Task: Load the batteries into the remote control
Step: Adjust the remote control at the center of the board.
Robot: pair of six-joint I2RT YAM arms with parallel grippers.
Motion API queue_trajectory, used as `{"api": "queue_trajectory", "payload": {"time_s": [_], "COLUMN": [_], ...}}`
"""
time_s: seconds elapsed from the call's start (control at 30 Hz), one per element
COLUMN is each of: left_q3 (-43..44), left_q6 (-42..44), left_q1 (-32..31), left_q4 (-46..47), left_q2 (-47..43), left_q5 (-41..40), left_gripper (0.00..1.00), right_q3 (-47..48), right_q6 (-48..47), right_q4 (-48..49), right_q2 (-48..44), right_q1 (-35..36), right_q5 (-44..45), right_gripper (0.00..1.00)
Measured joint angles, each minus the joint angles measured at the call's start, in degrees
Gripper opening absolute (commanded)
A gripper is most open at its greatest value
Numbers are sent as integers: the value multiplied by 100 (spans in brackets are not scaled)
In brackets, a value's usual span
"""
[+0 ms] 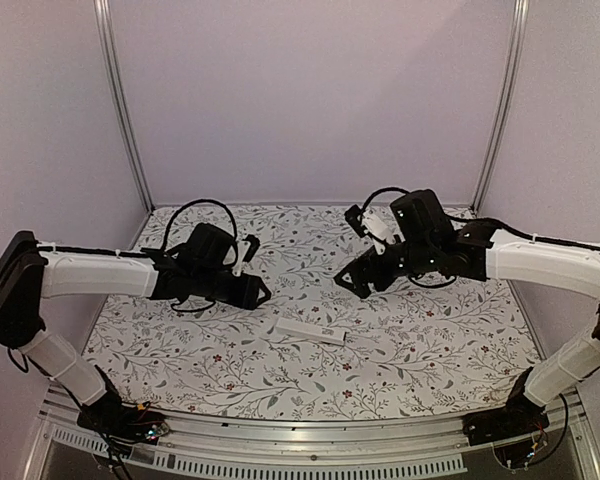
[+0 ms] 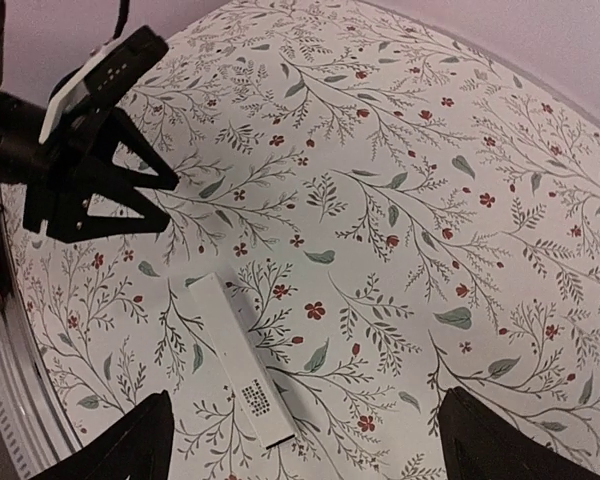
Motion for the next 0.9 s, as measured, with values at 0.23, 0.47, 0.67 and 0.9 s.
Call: {"api": "queue_trajectory", "payload": {"time_s": [0.23,0.47,0.67,0.9], "left_q3": [52,319,560,645], "left_q6": [-35,-15,35,37], "left_q1": [-337,-527,-614,-621], "left_q4": [-2,-72,-203,-345], "left_q2": [409,734,997,1108], "left_q5": [66,50,-96,-216], "left_gripper": [43,37,35,36], "right_q3": [-236,-820,-986,-1224], "right_q6": [2026,3285,3939,4406], "right_q4": [-221,-160,326,763], "right_q2": [186,306,743,1204], "right_q1": [-540,-505,-505,-433], "right_q5": [-754,-1156,-1449,-1705], "right_gripper": [65,57,51,49]}}
